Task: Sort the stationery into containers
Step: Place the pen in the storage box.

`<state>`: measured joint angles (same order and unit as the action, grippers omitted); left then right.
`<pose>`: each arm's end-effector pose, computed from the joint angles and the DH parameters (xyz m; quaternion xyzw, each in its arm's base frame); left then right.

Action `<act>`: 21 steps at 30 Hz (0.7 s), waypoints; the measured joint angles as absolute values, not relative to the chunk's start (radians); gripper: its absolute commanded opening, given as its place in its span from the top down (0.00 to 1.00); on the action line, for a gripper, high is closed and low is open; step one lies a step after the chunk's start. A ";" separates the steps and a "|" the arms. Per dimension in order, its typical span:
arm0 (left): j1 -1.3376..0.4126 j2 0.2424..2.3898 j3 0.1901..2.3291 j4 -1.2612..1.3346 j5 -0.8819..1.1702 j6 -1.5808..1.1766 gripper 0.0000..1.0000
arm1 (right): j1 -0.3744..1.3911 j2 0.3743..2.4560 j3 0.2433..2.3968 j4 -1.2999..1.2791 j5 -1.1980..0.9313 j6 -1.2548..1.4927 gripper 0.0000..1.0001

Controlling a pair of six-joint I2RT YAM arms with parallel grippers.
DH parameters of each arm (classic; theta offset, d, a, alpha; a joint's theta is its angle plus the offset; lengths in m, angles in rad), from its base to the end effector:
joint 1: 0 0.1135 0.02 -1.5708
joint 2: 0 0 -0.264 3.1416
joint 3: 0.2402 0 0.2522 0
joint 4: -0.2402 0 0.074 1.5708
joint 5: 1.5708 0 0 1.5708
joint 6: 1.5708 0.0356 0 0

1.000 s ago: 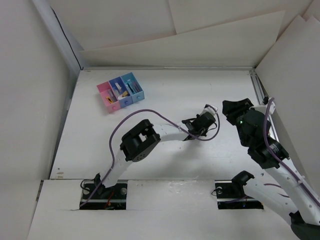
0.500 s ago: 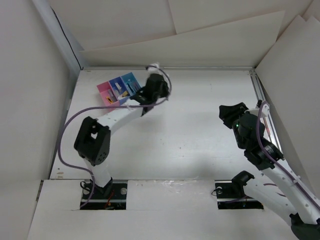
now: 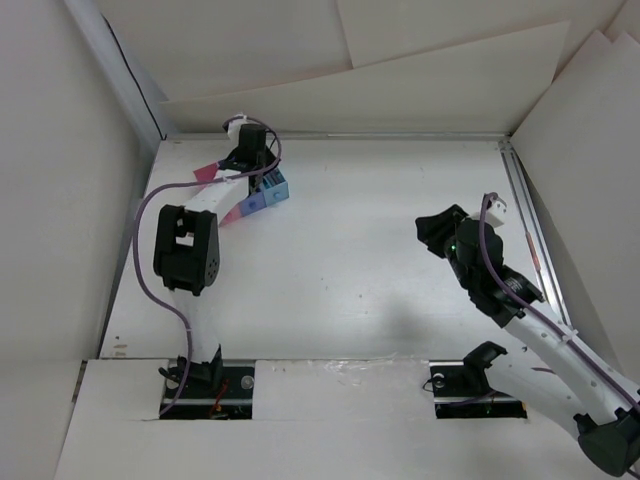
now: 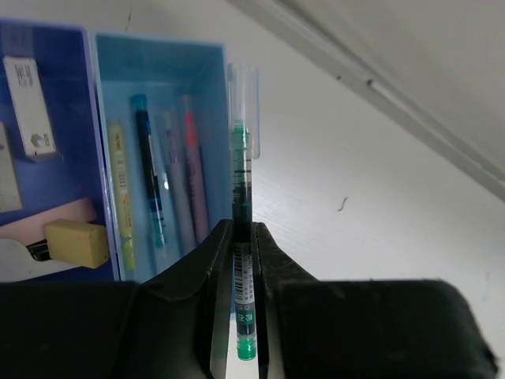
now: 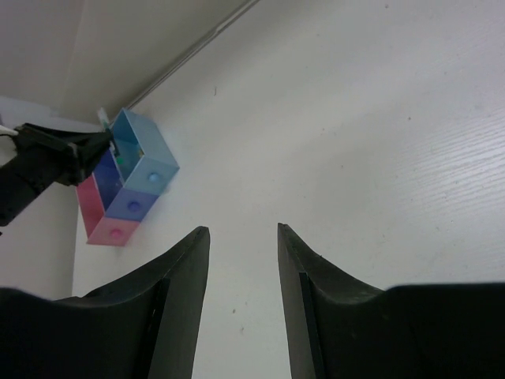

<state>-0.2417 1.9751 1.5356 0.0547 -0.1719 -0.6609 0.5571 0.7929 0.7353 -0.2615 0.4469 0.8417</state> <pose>0.4599 -0.1071 0.2653 -0.2188 0.7981 -0.1788 0.5321 0.1639 0.0840 0.3141 0.2406 0.7639 0.2303 0.5527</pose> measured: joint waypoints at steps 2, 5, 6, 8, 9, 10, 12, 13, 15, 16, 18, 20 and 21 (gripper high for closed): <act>-0.242 2.007 1.541 0.033 -0.168 -0.664 0.92 | 0.557 0.793 0.735 -0.257 0.444 0.842 0.54; -0.240 2.038 1.548 0.011 -0.170 -0.671 0.91 | 0.557 0.793 0.735 -0.252 0.443 0.842 0.54; -0.240 2.046 1.552 0.002 -0.174 -0.672 0.89 | 0.557 0.793 0.735 -0.252 0.442 0.842 0.54; -0.240 2.054 1.559 -0.004 -0.182 -0.673 0.88 | 0.557 0.793 0.735 -0.251 0.440 0.842 0.54; -0.240 2.055 1.562 -0.006 -0.187 -0.673 0.86 | 0.557 0.793 0.733 -0.248 0.439 0.842 0.54; -0.240 2.057 1.569 -0.009 -0.190 -0.673 0.84 | 0.557 0.792 0.729 -0.243 0.439 0.842 0.54; -0.240 2.061 1.586 -0.012 -0.196 -0.673 0.75 | 0.557 0.794 0.721 -0.239 0.437 0.842 0.54; -0.240 2.062 1.591 -0.012 -0.197 -0.672 0.60 | 0.557 0.795 0.719 -0.238 0.437 0.841 0.54; -0.240 2.062 1.597 -0.012 -0.199 -0.669 0.45 | 0.557 0.797 0.718 -0.236 0.437 0.842 0.54; -0.240 2.061 1.597 -0.010 -0.204 -0.671 0.38 | 0.557 0.797 0.718 -0.233 0.437 0.842 0.54; -0.240 2.054 1.583 0.009 -0.206 -0.671 0.37 | 0.557 0.797 0.718 -0.229 0.437 0.841 0.54; -0.240 2.026 1.541 0.026 -0.210 -0.670 0.37 | 0.557 0.800 0.718 -0.225 0.437 0.842 0.54; -0.241 2.003 1.514 0.029 -0.211 -0.670 0.37 | 0.557 0.801 0.718 -0.223 0.436 0.841 0.54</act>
<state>-0.2409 2.0033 1.5139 0.0292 -0.2108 -0.6697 0.5571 0.8013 0.7177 -0.2230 0.4362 0.8413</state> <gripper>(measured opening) 0.626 0.459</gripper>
